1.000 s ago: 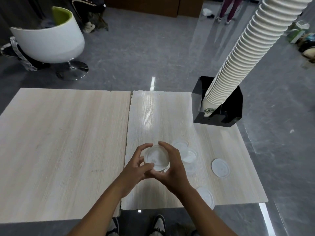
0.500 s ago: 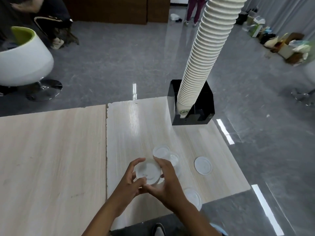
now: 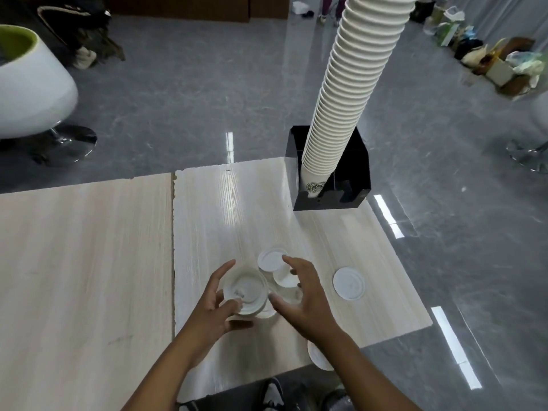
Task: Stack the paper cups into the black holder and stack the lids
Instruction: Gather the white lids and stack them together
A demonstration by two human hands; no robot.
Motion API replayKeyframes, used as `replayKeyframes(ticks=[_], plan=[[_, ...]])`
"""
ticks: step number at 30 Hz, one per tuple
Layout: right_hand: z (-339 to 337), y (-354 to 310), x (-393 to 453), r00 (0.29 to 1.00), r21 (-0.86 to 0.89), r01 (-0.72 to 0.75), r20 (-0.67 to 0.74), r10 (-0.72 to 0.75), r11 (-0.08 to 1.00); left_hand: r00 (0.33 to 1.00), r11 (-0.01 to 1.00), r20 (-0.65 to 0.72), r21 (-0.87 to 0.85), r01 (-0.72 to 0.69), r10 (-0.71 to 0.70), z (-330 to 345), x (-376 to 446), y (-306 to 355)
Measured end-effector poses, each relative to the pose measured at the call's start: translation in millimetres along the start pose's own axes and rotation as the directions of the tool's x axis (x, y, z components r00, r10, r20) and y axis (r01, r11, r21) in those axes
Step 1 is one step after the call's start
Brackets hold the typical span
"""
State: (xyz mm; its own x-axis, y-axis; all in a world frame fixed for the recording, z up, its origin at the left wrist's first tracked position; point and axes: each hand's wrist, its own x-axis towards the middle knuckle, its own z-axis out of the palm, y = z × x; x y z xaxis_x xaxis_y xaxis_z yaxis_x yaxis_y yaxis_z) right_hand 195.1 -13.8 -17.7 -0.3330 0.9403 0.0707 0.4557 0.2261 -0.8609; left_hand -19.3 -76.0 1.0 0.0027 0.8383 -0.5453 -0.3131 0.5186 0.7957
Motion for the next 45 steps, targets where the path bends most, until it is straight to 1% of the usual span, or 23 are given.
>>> replayKeyframes(ticks=[2,4,6,8,12,16,20,22,24,27,28,30,33,35,39,45], plan=[[1,11,21,0.999,-0.083,0.012,-0.048,-0.016,0.996,1.000,1.000,-0.002,-0.009,-0.009,0.009,-5,4,2],[6,23,41,0.998,-0.220,-0.022,-0.065,0.008,0.975,1.000,1.000,-0.013,-0.023,-0.019,0.019,-9,9,4],[12,32,59,0.995,-0.366,-0.098,-0.031,0.093,0.925,0.999,0.999,-0.033,-0.033,-0.027,0.026,-14,15,7],[17,40,72,0.985,-0.478,-0.135,0.032,0.171,0.868,0.998,0.998,-0.053,-0.044,-0.036,0.034,-18,21,8],[27,50,88,0.961,-0.543,-0.136,0.133,0.244,0.829,0.995,0.995,-0.087,-0.086,-0.048,0.040,-23,33,11],[31,54,95,0.955,-0.590,-0.121,0.150,0.256,0.798,0.996,0.993,-0.085,-0.106,-0.047,0.038,-28,41,15],[27,51,98,0.974,-0.533,-0.127,0.094,0.208,0.837,0.995,0.992,-0.091,-0.113,-0.055,0.045,-32,43,18],[21,44,99,0.980,-0.469,-0.143,0.056,0.191,0.872,0.995,0.991,-0.090,-0.118,-0.057,0.047,-34,42,20],[13,32,98,0.990,-0.370,-0.122,0.025,0.141,0.921,0.994,0.991,-0.092,-0.115,-0.061,0.050,-38,40,23],[6,2,90,0.998,-0.140,-0.026,0.049,0.033,0.990,0.995,0.988,-0.080,-0.137,-0.072,0.061,-43,33,29],[7,-12,87,0.997,-0.084,0.014,0.077,-0.008,0.996,0.995,0.986,-0.077,-0.149,-0.079,0.068,-45,30,32],[17,-38,82,0.986,-0.031,0.110,0.127,-0.105,0.993,0.994,0.982,-0.068,-0.163,-0.099,0.089,-47,24,38],[41,-62,79,0.958,-0.032,0.238,0.175,-0.229,0.971,0.988,0.980,-0.044,-0.133,-0.151,0.146,-51,11,47],[55,-70,76,0.948,-0.035,0.267,0.188,-0.256,0.963,0.984,0.980,-0.030,-0.091,-0.177,0.175,-54,3,51],[74,-79,66,0.956,-0.038,0.255,0.162,-0.246,0.966,0.977,0.977,-0.020,0.029,-0.210,0.211,-62,-9,52],[92,-102,37,0.986,-0.086,0.158,0.061,-0.153,0.984,0.985,0.985,0.030,0.022,-0.173,0.173,-67,-32,56]])
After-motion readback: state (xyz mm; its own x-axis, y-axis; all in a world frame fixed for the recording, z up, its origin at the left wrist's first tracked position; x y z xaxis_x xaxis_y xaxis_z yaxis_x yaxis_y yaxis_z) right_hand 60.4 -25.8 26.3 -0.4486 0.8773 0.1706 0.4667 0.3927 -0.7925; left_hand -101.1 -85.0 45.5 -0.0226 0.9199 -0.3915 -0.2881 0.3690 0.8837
